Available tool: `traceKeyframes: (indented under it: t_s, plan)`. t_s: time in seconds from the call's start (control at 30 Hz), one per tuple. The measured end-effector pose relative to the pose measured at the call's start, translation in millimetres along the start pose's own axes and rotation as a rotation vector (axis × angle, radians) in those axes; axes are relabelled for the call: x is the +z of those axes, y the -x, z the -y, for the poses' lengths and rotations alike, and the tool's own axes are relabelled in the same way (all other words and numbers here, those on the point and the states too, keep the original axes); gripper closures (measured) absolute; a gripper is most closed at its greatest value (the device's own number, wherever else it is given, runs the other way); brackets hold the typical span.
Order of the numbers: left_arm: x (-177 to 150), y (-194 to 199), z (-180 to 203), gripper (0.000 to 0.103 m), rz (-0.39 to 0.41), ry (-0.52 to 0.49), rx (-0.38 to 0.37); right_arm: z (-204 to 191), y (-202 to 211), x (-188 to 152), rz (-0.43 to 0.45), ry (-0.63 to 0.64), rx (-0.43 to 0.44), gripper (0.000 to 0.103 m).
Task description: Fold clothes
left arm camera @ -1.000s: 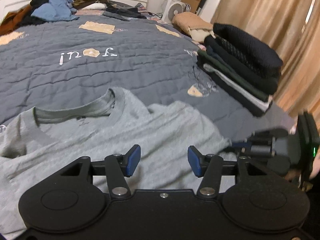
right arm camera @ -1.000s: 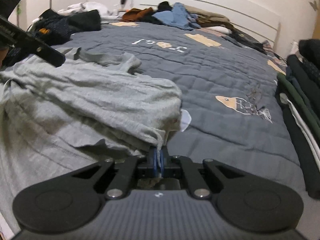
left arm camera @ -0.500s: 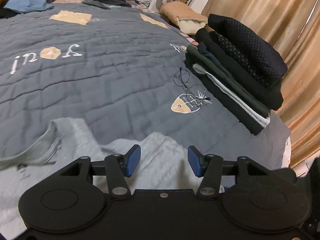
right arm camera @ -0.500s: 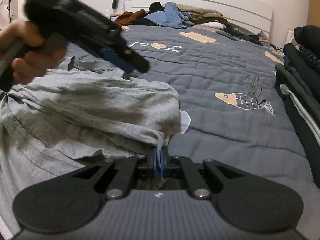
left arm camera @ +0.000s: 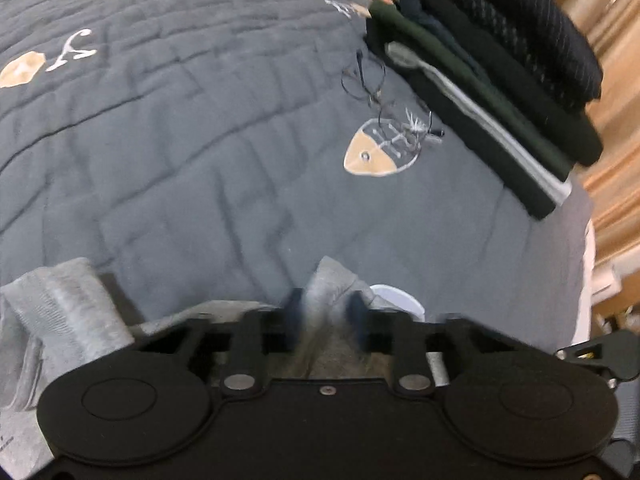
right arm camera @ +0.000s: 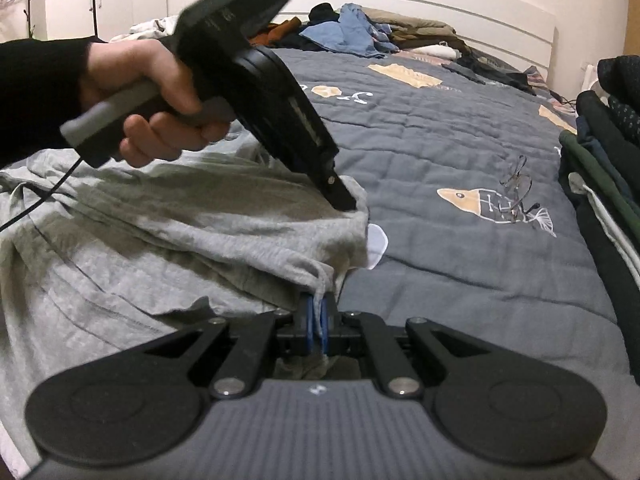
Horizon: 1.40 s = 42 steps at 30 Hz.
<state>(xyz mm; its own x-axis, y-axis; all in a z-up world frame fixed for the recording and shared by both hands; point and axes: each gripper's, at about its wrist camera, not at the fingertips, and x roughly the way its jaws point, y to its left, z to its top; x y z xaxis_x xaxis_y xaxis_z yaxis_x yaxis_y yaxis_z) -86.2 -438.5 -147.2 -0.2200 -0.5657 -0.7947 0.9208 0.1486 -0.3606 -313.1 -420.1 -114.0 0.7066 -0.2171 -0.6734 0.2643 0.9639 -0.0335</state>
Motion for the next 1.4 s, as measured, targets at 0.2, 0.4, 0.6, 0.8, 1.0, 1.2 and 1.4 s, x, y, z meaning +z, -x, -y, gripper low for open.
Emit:
traceKeyframes:
  t_s: [0.2,0.4,0.6,0.8,1.0,1.2,1.4]
  plan:
    - [10.4,23.2,-8.9,0.1,0.219,0.049,0.017,-1.5,-0.9,-2.4,-0.011,0.004,-0.028,0.1]
    - [12.1,-1.3,-0.2,0.098,0.14,0.013,0.094,-0.9,-5.5,-5.1,-0.039,0.023,-0.054,0.102]
    - [-3.2,28.4,-0.3,0.051,0.231,0.059,0.14,13.9,-0.1,2.1,-0.055,-0.073,-0.031,0.095]
    - [-27.0,91.4,1.9,0.051,0.341,0.096,0.128,39.3,18.8,11.5,-0.002,-0.283,0.015,0.076]
    - [-78.3,142.8,11.5,0.051,0.409,0.134,0.151,48.3,36.6,17.7,0.098,-0.442,0.049,0.063]
    - [-137.5,181.5,19.1,0.05,0.461,0.189,0.189,30.4,45.6,25.4,0.129,-0.399,0.055,0.062]
    - [-184.3,194.1,23.3,0.05,0.478,0.236,0.21,5.2,41.5,32.7,0.089,-0.38,0.061,0.061]
